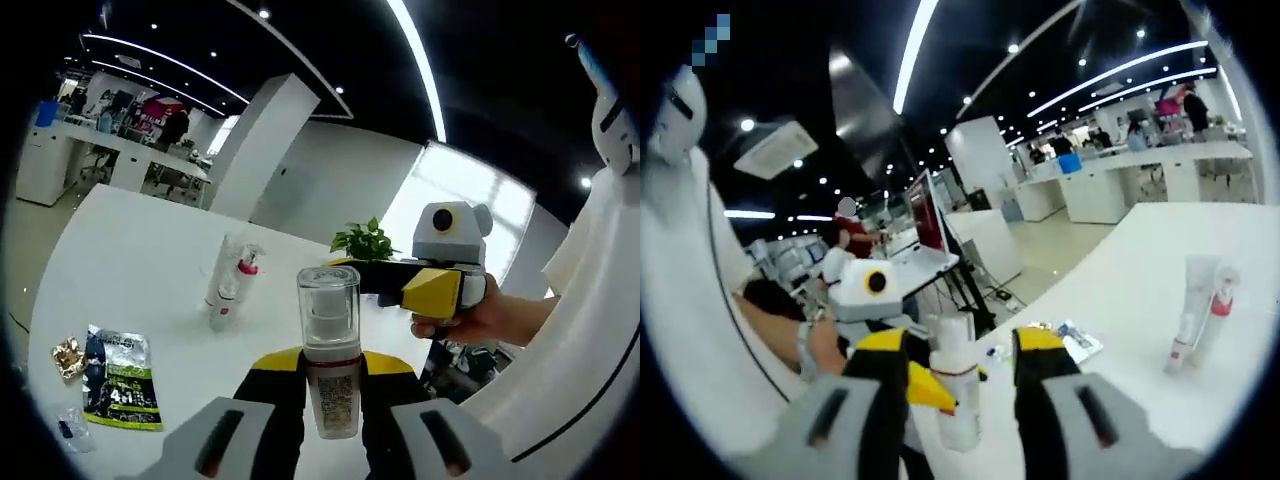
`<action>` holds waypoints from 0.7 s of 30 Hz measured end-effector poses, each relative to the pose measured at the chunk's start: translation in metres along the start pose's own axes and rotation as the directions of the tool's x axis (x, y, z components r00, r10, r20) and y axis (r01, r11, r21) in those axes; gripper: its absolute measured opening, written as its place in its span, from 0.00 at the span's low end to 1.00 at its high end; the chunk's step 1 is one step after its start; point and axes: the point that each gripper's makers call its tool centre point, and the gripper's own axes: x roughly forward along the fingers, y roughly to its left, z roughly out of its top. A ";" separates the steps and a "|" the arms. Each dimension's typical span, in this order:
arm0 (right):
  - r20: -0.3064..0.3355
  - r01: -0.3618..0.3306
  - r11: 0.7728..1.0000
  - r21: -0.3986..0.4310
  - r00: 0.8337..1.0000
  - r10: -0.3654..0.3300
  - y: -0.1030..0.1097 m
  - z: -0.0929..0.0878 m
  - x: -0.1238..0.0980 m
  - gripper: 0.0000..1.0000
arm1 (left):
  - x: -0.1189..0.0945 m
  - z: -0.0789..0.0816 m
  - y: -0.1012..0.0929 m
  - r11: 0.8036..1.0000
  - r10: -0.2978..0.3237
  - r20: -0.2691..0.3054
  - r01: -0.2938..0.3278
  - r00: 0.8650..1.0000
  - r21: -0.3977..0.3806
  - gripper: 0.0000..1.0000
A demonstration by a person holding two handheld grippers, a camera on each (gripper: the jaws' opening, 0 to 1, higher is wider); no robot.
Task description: Arrange the skincare products in the storage area until every visible bottle or jar stands upright without overlapping.
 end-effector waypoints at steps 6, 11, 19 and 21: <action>-0.023 -0.006 1.000 -0.028 1.000 0.005 0.001 0.006 -0.006 0.38 | 0.006 0.010 -0.004 0.999 -0.033 0.003 0.033 0.999 0.028 0.19; -0.003 0.016 1.000 -0.027 1.000 -0.017 -0.001 0.013 -0.015 0.37 | 0.010 0.014 -0.009 0.994 -0.043 -0.034 0.046 0.998 0.097 0.20; -0.036 0.051 0.998 -0.035 0.998 -0.053 0.003 0.002 -0.030 0.35 | 0.019 0.007 -0.024 0.992 -0.084 -0.049 0.088 0.995 0.090 0.20; -0.036 0.058 0.998 -0.030 0.998 -0.059 0.006 -0.001 -0.038 0.33 | 0.026 -0.002 -0.031 0.989 -0.111 -0.089 0.119 0.990 0.087 0.20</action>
